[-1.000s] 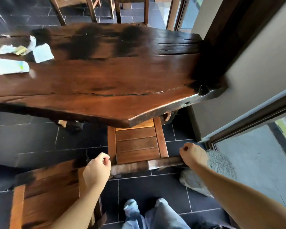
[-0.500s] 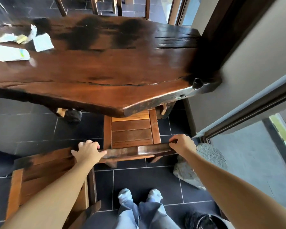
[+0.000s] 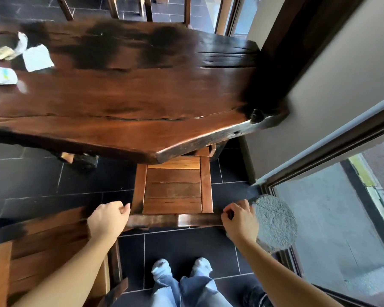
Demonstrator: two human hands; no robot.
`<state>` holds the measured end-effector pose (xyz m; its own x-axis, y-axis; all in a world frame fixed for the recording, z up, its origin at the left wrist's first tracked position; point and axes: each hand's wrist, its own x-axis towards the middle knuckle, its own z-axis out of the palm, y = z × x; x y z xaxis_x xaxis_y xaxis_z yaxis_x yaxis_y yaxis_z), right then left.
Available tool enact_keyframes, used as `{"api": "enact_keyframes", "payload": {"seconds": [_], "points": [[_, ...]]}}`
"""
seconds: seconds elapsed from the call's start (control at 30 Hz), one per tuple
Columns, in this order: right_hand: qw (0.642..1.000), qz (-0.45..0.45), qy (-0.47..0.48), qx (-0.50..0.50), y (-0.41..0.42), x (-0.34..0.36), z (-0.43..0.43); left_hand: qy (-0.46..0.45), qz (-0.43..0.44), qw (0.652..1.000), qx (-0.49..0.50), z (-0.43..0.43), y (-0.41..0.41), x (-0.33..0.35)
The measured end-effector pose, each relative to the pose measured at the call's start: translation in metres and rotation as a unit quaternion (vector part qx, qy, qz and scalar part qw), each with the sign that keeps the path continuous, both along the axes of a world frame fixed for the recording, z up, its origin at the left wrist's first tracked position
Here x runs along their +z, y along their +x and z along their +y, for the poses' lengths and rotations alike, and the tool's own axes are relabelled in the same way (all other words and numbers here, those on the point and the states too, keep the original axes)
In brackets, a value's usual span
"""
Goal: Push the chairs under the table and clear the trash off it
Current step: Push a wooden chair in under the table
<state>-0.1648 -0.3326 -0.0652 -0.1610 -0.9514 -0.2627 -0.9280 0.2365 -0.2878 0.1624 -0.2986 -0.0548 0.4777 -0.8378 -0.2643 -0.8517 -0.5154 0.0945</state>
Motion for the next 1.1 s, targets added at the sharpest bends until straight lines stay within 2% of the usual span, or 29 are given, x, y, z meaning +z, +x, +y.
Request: {"api": "enact_keyframes", "payload": {"seconds": [0.1, 0.23, 0.47, 0.87, 0.97, 1.1], "points": [[0.999, 0.015, -0.050, 0.010, -0.002, -0.010, -0.004, -0.048, 0.007, 0.999, -0.015, 0.002, 0.002, -0.007], [0.997, 0.013, -0.072, 0.038, -0.007, -0.013, -0.012, -0.049, 0.013, 0.998, -0.035, -0.006, 0.002, -0.010], [0.997, 0.021, -0.052, 0.060, -0.018, -0.014, -0.056, -0.074, 0.018, 0.996, -0.040, -0.036, -0.009, -0.012], [0.996, 0.015, -0.022, 0.084, -0.018, -0.005, -0.060, -0.075, 0.006, 0.996, -0.038, -0.038, -0.011, -0.006], [0.997, 0.006, 0.035, 0.075, -0.014, 0.003, -0.063, -0.045, -0.005, 0.999, -0.029, -0.038, -0.011, -0.005], [0.993, 0.070, 0.054, 0.084, -0.010, 0.007, -0.043, 0.057, -0.001, 0.997, -0.055, -0.036, -0.007, 0.001]]}}
